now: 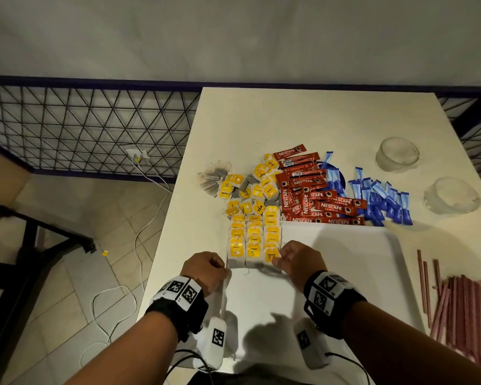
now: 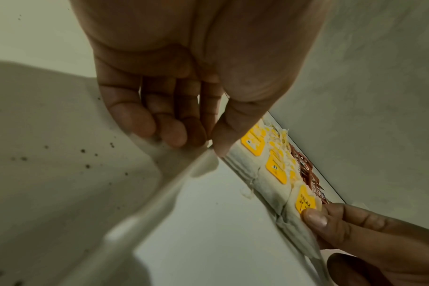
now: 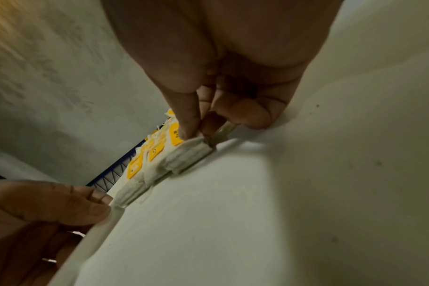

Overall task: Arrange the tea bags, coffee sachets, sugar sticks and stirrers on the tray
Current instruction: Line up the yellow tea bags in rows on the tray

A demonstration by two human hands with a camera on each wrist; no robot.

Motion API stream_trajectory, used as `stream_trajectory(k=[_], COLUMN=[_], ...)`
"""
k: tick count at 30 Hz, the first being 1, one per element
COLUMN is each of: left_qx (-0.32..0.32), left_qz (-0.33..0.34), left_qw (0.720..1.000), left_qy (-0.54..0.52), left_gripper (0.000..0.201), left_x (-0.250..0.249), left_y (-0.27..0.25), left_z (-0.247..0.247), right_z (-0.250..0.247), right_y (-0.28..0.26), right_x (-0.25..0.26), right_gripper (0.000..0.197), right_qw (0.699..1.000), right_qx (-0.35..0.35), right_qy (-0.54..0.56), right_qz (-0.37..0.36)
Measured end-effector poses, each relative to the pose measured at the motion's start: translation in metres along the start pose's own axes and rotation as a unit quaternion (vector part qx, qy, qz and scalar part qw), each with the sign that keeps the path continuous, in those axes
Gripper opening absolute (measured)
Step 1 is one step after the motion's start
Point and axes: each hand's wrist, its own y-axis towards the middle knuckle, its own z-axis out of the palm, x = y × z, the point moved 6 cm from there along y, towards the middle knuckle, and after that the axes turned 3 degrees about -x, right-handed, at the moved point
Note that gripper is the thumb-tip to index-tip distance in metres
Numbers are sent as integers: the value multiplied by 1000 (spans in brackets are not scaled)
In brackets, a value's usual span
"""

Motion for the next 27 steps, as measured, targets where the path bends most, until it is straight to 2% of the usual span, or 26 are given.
stream_trajectory(k=[6,9,11,13,16,20,27], left_qx=[-4,-7,-8,-9,-5,-11,-1], left_qz=[-4,0,1,3,9,60,75], left_qw=[1000,1000,1000,1000,1000,996,996], left_qy=[-9,-5,-7,-4,2,61,51], left_gripper=[15,15,17,17,19,32,35], left_x=[0,0,-1,-2,-4,-11,-11], left_y=[-2,-2,-2,-3,-4,-7,-14], left_z=[0,-1,-1,-2,-2,-2,0], right_z=[-2,-5,-2,3,8,8,7], right_y=[2,-2,-5,-4,0,-1,-8], right_x=[2,10,14,15,14,15,10], right_gripper=[25,26,26,29,30,31,29], right_qw=[1000,997,989,982,977,978,980], right_qx=[-12,-13,9,34,43,40,32], right_qy=[-5,-24,-54,-93,-123,-117,-120], right_qz=[-10,-77,-138,-162,-169,-167,-158])
